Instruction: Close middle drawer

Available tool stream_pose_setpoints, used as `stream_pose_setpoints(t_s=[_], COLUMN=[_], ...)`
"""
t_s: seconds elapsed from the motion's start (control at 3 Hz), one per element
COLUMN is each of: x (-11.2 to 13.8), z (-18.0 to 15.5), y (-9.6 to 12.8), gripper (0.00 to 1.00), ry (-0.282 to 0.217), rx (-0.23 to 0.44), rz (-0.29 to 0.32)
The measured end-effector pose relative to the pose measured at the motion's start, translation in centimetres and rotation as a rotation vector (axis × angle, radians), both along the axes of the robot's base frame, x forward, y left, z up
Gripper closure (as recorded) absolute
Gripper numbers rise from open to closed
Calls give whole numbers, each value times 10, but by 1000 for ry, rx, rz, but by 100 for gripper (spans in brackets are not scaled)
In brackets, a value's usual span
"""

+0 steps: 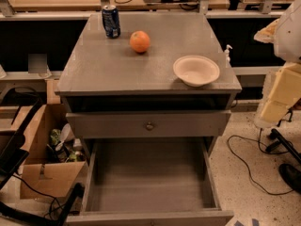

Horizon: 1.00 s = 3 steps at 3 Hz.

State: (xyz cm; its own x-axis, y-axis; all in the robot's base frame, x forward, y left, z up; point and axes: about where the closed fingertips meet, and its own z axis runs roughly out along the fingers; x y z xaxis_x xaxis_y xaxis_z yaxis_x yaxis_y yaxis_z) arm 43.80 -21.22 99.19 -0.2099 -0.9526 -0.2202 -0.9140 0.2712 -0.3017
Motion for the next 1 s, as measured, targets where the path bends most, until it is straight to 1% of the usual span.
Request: stream_pose_setpoints(t_s=[0.33, 0.67, 1.0], x=[0, -6, -33], z=[-3, -40, -101], y=[0, -14, -36], gripper=[0, 0, 0], ry=[-2, -15, -34], rx=[6, 56, 154], rz=[0, 5, 4])
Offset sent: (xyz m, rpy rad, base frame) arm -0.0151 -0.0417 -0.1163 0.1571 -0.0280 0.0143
